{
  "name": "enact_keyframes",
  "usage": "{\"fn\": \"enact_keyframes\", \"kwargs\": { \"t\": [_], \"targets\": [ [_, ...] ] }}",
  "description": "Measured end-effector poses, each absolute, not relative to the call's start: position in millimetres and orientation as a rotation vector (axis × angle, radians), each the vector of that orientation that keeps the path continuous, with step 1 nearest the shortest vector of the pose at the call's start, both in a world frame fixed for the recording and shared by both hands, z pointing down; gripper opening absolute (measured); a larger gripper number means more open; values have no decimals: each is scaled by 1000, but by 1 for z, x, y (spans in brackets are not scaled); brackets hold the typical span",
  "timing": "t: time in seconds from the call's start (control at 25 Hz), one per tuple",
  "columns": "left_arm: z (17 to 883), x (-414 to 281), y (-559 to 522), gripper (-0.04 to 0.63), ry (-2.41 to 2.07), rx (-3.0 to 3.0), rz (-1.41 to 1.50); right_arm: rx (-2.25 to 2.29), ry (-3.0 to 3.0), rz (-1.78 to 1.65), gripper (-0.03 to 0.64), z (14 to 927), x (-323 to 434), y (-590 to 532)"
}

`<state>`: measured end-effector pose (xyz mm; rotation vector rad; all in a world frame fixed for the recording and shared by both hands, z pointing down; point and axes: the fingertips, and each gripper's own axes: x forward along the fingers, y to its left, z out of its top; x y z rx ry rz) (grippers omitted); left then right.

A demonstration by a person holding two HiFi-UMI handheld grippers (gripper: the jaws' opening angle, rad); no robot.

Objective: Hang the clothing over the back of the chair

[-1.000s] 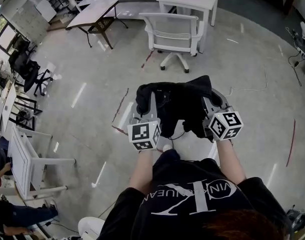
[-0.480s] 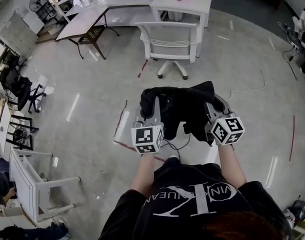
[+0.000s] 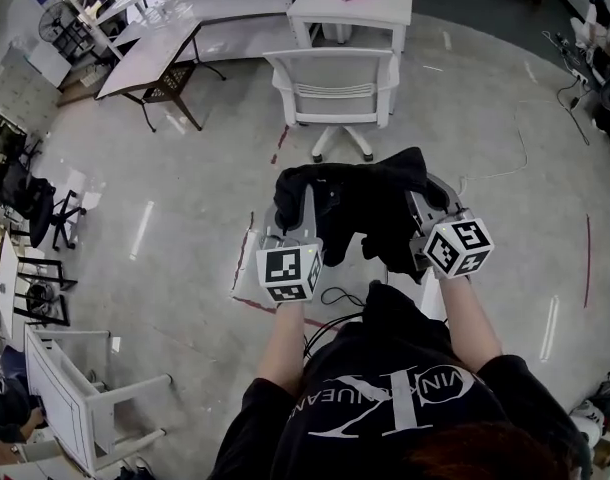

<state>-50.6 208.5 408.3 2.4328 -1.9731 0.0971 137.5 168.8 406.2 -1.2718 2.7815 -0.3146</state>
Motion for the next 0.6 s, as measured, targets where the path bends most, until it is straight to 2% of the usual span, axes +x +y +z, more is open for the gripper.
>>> {"fn": "enact_keyframes", "kwargs": {
  "t": [0.6],
  "targets": [
    [413,-88,128,32,-1988,2378,67,-1247,2813,-332,54,414,99,86]
  ]
}}
